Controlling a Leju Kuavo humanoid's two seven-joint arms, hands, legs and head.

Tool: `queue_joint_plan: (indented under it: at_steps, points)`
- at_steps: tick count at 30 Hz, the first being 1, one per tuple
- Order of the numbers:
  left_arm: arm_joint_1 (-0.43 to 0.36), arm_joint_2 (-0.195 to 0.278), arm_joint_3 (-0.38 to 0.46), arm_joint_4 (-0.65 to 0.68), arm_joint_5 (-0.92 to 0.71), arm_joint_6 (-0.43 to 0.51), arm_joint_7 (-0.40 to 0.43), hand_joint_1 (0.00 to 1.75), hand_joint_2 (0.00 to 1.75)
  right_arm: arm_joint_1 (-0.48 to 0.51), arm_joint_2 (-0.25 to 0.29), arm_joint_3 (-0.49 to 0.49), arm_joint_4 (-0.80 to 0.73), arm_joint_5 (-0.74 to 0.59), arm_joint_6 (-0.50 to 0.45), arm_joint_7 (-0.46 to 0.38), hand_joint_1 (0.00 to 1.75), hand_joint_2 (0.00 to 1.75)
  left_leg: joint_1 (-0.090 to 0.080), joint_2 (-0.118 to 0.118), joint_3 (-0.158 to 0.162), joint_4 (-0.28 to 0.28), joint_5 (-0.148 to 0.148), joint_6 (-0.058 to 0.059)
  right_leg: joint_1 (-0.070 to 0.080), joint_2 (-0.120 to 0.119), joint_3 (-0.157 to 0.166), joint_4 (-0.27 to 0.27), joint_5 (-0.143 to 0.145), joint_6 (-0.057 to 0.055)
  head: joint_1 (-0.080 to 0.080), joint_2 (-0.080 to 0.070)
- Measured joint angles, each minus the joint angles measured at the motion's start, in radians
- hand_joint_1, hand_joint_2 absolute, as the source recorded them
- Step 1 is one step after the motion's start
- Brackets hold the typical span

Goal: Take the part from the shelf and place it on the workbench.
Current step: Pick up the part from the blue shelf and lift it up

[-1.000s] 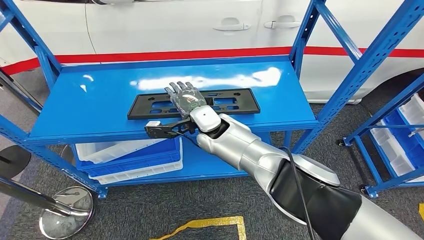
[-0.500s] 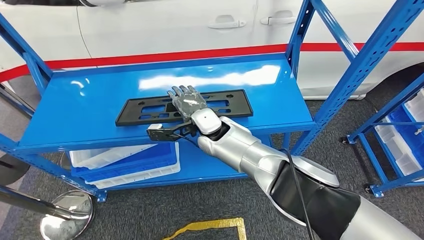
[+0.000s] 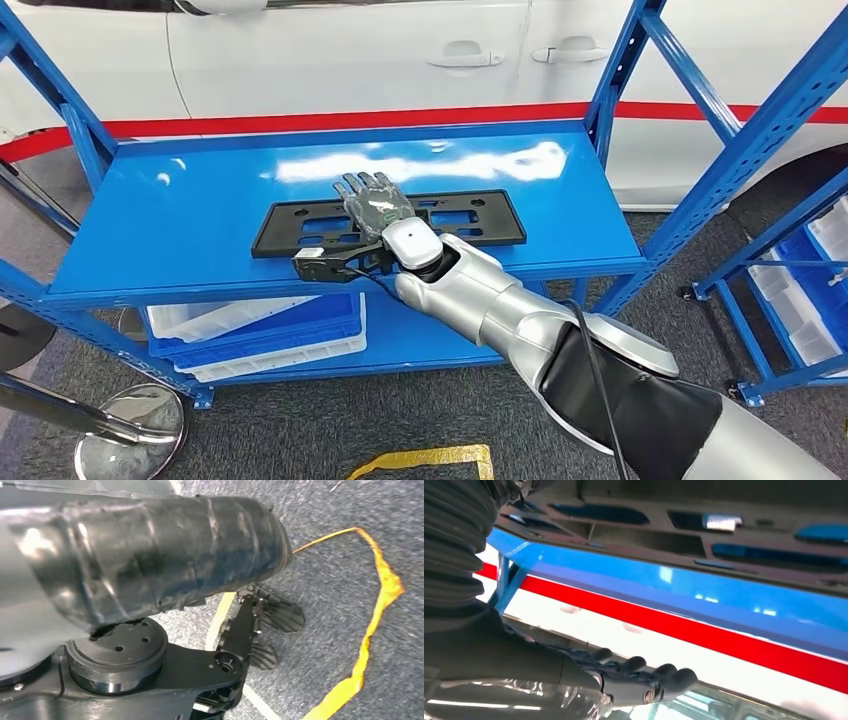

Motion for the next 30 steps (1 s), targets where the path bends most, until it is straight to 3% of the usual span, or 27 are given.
queue_joint_plan:
  at_steps: [2,3,4,6,7,8,12,14,16,18,19,20,22,23,25,28,30]
  points:
    - [-0.001,0.001,0.0,0.0,0.003,0.001,0.001,0.0,0.0,0.006,0.0,-0.001,0.001,0.004,0.005,0.001,0.0,1.75,0.0,0.0,0.002,0.003,-0.006,0.006,-0.001,0.0,-0.068,0.118,-0.036,0.003,0.001,0.0]
    - [0.0,0.001,0.0,0.0,0.004,0.002,0.002,0.0,0.0,0.009,0.0,-0.001,0.001,0.005,0.006,0.002,0.0,1.75,0.0,-0.001,0.004,0.006,-0.01,0.006,-0.003,-0.001,-0.084,0.136,-0.028,0.005,0.001,0.0]
    - [0.001,0.0,0.0,0.0,0.005,0.002,0.003,0.0,0.0,0.01,0.0,-0.001,0.002,0.006,0.006,0.002,0.0,1.75,0.0,-0.002,0.006,0.01,-0.015,0.005,-0.004,-0.001,-0.079,0.111,0.001,0.005,0.001,0.0]
    - [0.002,0.0,0.0,0.0,0.007,0.002,0.004,0.0,0.0,0.009,0.0,-0.001,0.002,0.007,0.006,0.002,0.0,1.75,0.001,-0.004,0.009,0.024,-0.03,-0.002,-0.007,-0.002,-0.029,-0.008,0.074,0.005,0.001,0.0]
    - [0.001,0.001,0.0,0.0,0.008,0.002,0.004,0.0,0.0,0.007,0.0,-0.001,0.002,0.008,0.006,0.002,0.0,1.75,0.0,-0.005,0.007,0.035,-0.038,-0.008,-0.008,-0.001,-0.004,-0.064,0.094,0.004,0.001,0.0]
    - [0.0,0.002,0.0,0.0,0.008,0.002,0.004,0.0,0.0,0.007,0.001,-0.001,0.002,0.008,0.007,0.002,0.0,1.75,-0.001,-0.005,0.004,0.041,-0.043,-0.013,-0.006,0.0,0.011,-0.095,0.099,0.0,0.0,0.0]
    - [0.002,0.005,0.0,0.0,0.009,0.004,0.006,0.0,0.0,0.011,0.003,-0.002,0.003,0.011,0.012,0.002,0.0,1.75,-0.001,-0.004,-0.004,0.05,-0.054,-0.03,-0.005,0.004,0.02,-0.115,0.091,-0.018,0.001,0.0]
    - [0.001,0.005,0.0,0.0,0.01,0.004,0.005,0.0,0.0,0.011,0.003,-0.002,0.003,0.012,0.018,0.002,0.0,1.75,0.001,-0.002,-0.032,0.11,-0.087,-0.039,-0.009,0.004,0.027,-0.122,0.091,-0.027,-0.003,0.0]
    - [0.0,0.005,0.0,0.0,0.012,0.004,0.004,0.0,0.0,0.014,0.003,-0.002,0.004,0.014,0.026,0.002,0.0,1.75,0.002,-0.001,-0.098,0.235,-0.134,-0.047,-0.008,0.003,0.032,-0.123,0.088,-0.033,-0.005,0.0]
    - [0.002,0.005,0.0,0.0,0.015,0.006,0.004,0.0,0.0,0.024,0.003,-0.002,0.005,0.014,0.034,0.002,0.0,1.75,0.004,-0.001,-0.15,0.314,-0.14,-0.05,-0.007,0.003,0.038,-0.123,0.083,-0.035,-0.005,0.0]
    - [0.002,0.006,0.0,0.0,0.016,0.007,0.004,0.0,0.0,0.03,0.003,-0.002,0.006,0.014,0.037,0.002,0.0,1.75,0.004,-0.001,-0.151,0.3,-0.116,-0.05,-0.007,0.004,0.043,-0.123,0.08,-0.036,-0.005,0.0]
    - [0.003,0.006,0.0,0.0,0.016,0.008,0.003,0.0,0.0,0.033,0.003,-0.002,0.007,0.014,0.038,0.002,0.0,1.75,0.004,-0.001,-0.133,0.25,-0.077,-0.047,-0.007,0.005,0.048,-0.123,0.077,-0.035,-0.005,0.0]
    - [0.002,0.008,0.0,0.0,0.016,0.01,0.002,0.0,0.0,0.036,0.003,-0.002,0.007,0.014,0.039,0.002,0.0,1.75,0.002,-0.001,-0.077,0.119,-0.01,-0.04,-0.005,0.007,0.058,-0.125,0.071,-0.032,-0.005,0.0]
    - [0.001,0.01,0.0,0.0,0.017,0.01,0.002,0.0,0.0,0.036,0.003,-0.002,0.007,0.014,0.04,0.002,0.0,1.75,-0.001,-0.002,-0.055,0.071,0.003,-0.035,-0.005,0.009,0.059,-0.127,0.069,-0.029,-0.005,0.0]
    - [-0.001,0.012,0.0,0.0,0.017,0.011,0.001,0.0,0.0,0.038,0.003,-0.002,0.008,0.014,0.041,0.002,0.0,1.75,-0.007,-0.003,-0.038,0.04,-0.001,-0.028,-0.004,0.01,0.059,-0.132,0.07,-0.019,-0.004,0.0]
    - [0.0,0.014,0.0,0.0,0.017,0.011,0.001,0.0,0.0,0.039,0.003,-0.002,0.01,0.014,0.044,0.003,0.0,1.75,-0.003,-0.001,-0.022,0.015,0.002,-0.014,-0.003,0.006,0.059,-0.123,0.058,-0.003,-0.003,0.0]
    - [0.0,0.014,0.0,0.0,0.017,0.012,0.001,0.0,0.0,0.039,0.002,-0.002,0.01,0.014,0.046,0.003,0.0,1.75,0.001,0.001,-0.008,0.004,0.003,-0.003,-0.003,0.001,0.021,-0.039,0.014,0.003,0.0,0.0]
